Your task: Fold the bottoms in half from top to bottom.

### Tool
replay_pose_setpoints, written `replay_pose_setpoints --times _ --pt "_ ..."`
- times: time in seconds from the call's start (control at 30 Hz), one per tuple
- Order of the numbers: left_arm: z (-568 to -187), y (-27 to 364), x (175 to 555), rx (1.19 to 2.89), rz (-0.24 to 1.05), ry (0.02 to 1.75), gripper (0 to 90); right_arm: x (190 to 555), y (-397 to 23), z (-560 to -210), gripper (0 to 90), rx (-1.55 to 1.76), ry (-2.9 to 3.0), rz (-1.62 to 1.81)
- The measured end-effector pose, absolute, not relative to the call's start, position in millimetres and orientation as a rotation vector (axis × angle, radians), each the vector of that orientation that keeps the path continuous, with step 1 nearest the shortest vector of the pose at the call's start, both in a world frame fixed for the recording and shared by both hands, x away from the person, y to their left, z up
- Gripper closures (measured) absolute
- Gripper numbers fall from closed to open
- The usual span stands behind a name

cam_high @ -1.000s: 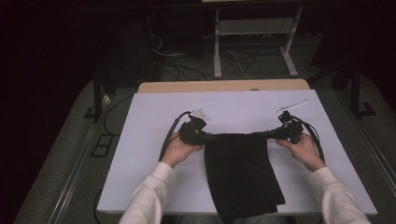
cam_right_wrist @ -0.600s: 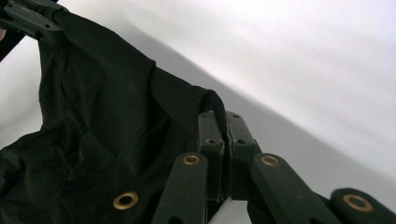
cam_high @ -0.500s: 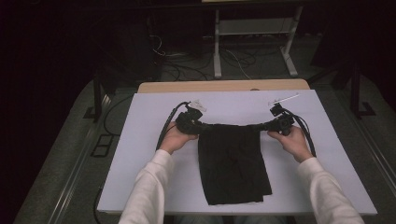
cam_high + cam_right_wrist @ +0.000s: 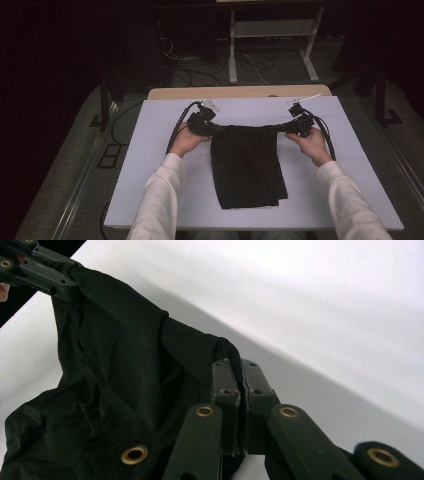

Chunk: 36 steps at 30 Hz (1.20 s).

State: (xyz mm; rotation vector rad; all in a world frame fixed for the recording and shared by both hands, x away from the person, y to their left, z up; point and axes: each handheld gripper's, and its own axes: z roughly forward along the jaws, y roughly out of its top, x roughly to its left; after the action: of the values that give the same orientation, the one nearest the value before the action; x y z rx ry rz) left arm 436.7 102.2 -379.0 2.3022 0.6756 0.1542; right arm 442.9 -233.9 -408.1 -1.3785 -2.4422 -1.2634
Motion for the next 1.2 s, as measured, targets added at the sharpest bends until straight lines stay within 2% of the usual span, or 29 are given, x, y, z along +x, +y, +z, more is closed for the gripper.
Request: replay_pose_setpoints --times 0.53,0.77,1.2 --pt "-377 110 466 2.303 0.175 0.697 81.5 468 -223 -404 85.7 -1.424 -2.458 -1.263" --pt "-380 113 475 2.236 0.193 0.756 81.6 475 -218 -404 85.5 -1.451 -2.483 -1.276" --pt "-397 109 488 2.199 0.232 0.812 81.4 489 -218 -422 85.4 -1.520 -2.458 -1.309"
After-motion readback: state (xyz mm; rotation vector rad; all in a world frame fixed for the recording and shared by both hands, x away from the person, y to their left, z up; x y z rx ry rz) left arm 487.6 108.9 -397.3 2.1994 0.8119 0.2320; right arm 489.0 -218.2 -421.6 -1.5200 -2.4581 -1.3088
